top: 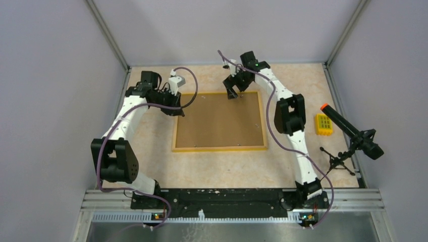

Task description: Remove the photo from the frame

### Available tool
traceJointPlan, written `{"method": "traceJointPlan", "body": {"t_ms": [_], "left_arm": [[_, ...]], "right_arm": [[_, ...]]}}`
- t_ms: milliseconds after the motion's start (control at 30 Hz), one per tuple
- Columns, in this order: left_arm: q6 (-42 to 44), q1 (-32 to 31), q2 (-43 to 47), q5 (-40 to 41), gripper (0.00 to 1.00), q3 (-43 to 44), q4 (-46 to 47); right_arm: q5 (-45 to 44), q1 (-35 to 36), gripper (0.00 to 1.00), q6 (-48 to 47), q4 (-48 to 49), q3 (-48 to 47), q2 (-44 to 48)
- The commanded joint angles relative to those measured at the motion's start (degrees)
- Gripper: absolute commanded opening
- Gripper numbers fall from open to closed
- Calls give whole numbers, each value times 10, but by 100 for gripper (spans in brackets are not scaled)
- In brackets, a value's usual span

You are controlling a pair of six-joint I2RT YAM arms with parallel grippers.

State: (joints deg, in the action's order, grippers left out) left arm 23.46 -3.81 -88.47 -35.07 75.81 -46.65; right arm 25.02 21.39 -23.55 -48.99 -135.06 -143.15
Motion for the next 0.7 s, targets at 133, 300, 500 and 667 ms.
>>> {"method": "traceJointPlan", "body": {"t_ms": [133,300,500,667], "left_arm": [[3,4,45,13,0,-10,-1],[4,4,52,17,0,-15,3],[-1,4,46,10,0,-14,4],[-1,4,45,11,0,-12,7]], "right_arm": [[-24,18,99,-24,53,-20,-27],[-24,18,97,-27,55,-18,-48],[-40,18,93,-40,61,-7,-62],[-57,18,60,-50,38,34,-43]]}}
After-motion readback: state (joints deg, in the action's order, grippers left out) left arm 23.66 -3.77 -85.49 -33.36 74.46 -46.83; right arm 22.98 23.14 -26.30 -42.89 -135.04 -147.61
